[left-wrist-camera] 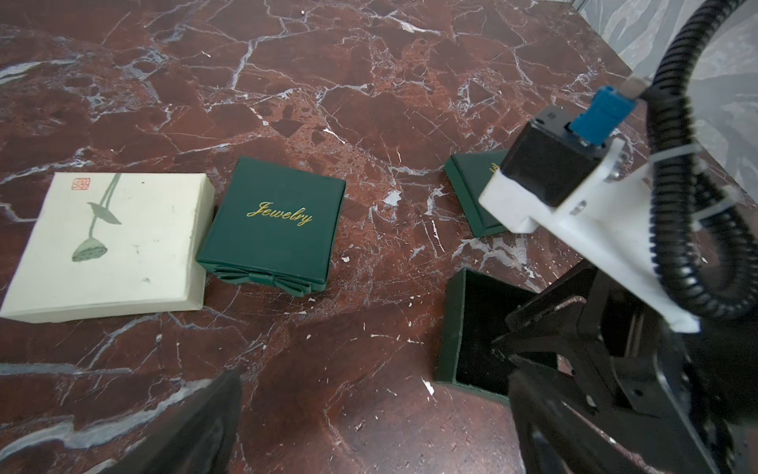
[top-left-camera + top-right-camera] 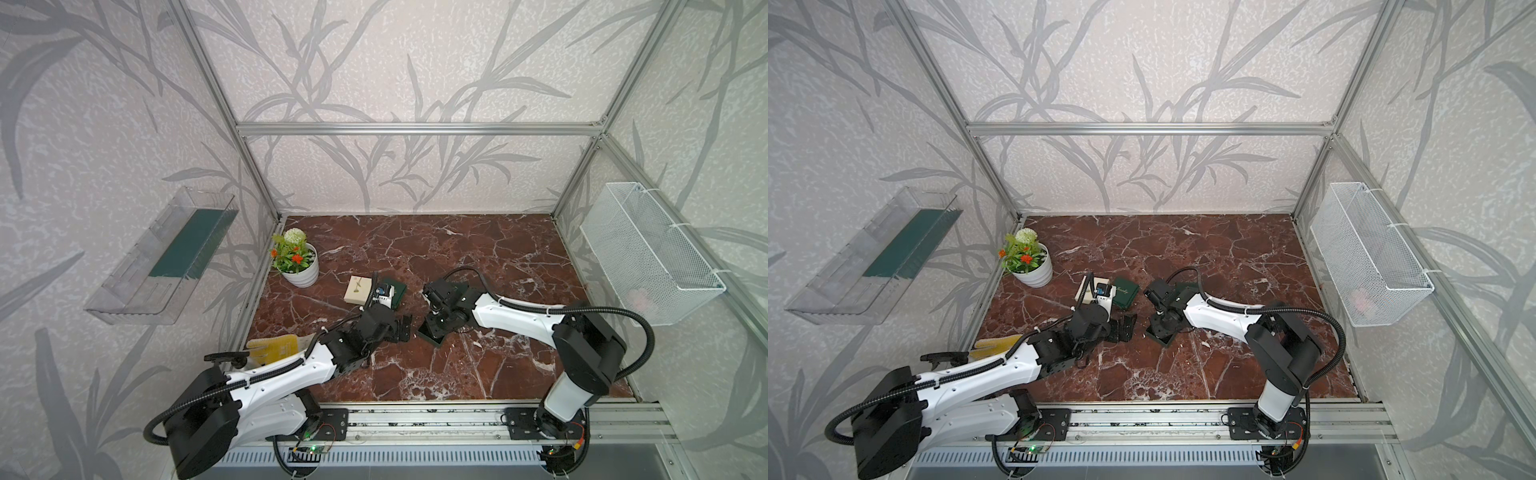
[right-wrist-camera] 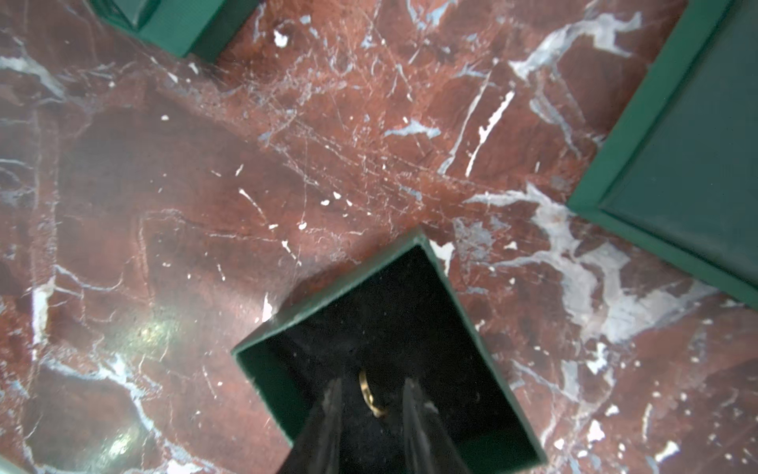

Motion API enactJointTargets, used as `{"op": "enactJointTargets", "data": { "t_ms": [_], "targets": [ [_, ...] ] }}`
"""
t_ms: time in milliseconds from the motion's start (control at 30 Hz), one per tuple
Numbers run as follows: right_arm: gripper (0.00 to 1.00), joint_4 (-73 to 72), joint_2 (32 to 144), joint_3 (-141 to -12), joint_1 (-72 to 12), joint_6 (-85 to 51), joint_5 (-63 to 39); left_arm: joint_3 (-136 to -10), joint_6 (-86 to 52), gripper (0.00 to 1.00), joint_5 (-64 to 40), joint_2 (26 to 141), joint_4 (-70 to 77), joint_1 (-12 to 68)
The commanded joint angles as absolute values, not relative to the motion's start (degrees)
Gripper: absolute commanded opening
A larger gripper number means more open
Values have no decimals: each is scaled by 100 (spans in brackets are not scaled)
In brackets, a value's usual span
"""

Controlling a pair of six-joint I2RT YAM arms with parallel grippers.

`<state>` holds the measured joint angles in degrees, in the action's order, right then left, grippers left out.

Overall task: Take the rings out of the lift-off lid box
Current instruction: Take out the ring from the jewelry box.

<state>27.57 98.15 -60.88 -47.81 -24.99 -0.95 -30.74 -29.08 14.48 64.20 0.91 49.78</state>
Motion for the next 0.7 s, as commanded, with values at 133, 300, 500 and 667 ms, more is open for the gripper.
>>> {"op": "enactJointTargets", "data": {
  "t_ms": [133,300,500,667],
  "targets": [
    [28,2991,9953,-6157,-4887,-2495,33,-3229,-2900,99,1405,6603,150,4951],
    [24,2921,10046,-6069,-4886,-2550,-71,-3252,-2900,99,1405,6686,140,4948],
    [20,3027,10038,-6029,-4922,-2640,219,-3304,-2916,99,1366,6837,166,4940],
    [15,3011,10037,-5982,-4921,-2636,258,-3383,-2922,99,1292,7034,150,4939]
  ]
}}
